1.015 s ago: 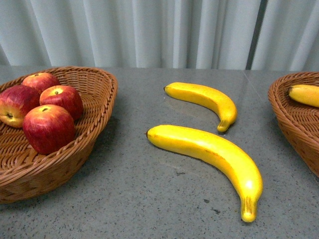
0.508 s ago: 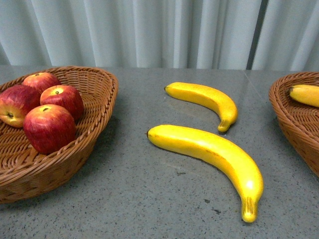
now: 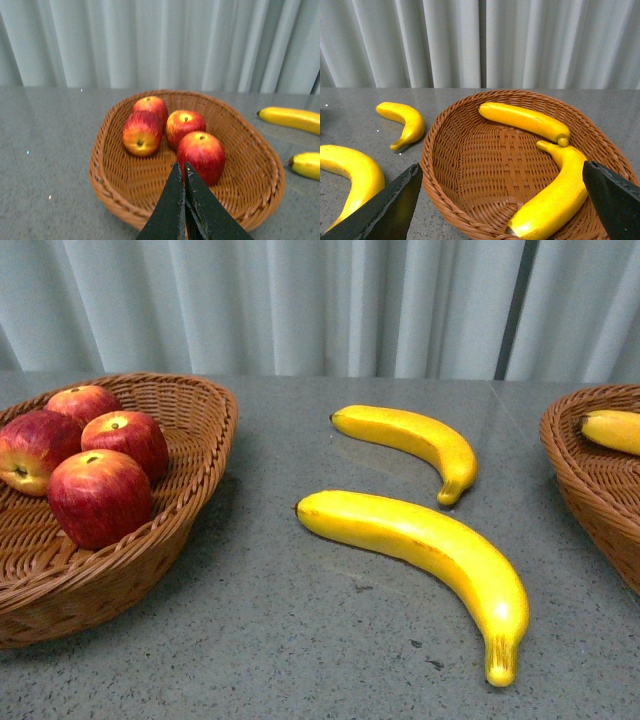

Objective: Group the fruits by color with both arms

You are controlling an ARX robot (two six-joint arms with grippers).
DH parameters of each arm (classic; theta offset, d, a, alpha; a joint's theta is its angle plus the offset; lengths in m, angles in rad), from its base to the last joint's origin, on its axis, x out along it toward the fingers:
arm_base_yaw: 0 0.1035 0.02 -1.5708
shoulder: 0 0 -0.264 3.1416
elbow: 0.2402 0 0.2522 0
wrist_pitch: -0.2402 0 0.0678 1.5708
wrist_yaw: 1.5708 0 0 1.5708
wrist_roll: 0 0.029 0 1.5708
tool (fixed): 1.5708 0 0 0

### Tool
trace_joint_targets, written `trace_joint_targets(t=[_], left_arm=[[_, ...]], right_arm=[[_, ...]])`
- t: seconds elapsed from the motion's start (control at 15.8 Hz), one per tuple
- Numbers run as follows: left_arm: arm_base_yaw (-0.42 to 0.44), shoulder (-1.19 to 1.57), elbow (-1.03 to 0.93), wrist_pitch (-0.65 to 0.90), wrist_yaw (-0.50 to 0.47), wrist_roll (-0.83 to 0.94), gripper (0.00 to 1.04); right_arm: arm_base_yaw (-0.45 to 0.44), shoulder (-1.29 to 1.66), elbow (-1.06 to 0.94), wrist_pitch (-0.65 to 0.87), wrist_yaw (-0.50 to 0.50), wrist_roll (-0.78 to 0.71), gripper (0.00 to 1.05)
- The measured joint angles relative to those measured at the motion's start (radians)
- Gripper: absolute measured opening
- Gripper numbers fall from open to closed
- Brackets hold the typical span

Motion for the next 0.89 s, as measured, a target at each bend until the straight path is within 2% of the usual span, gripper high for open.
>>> trace_joint_targets(t=[0.06, 0.63, 0.89], left_arm=[[0.0, -0.107, 0.0, -0.153, 0.002, 0.0, 0.02], [0.0, -0.143, 0.0, -0.146, 0.0, 0.0, 0.02], [0.0, -0.143, 0.0, -0.146, 0.0, -0.002, 0.39]], right_arm=[[0.0, 0.0, 0.0, 0.0, 0.0, 0.0, 0.98], [0.0, 0.0, 0.0, 0.0, 0.0, 0.0, 0.98], [0.0, 0.0, 0.0, 0.0, 0.0, 0.0, 0.98]])
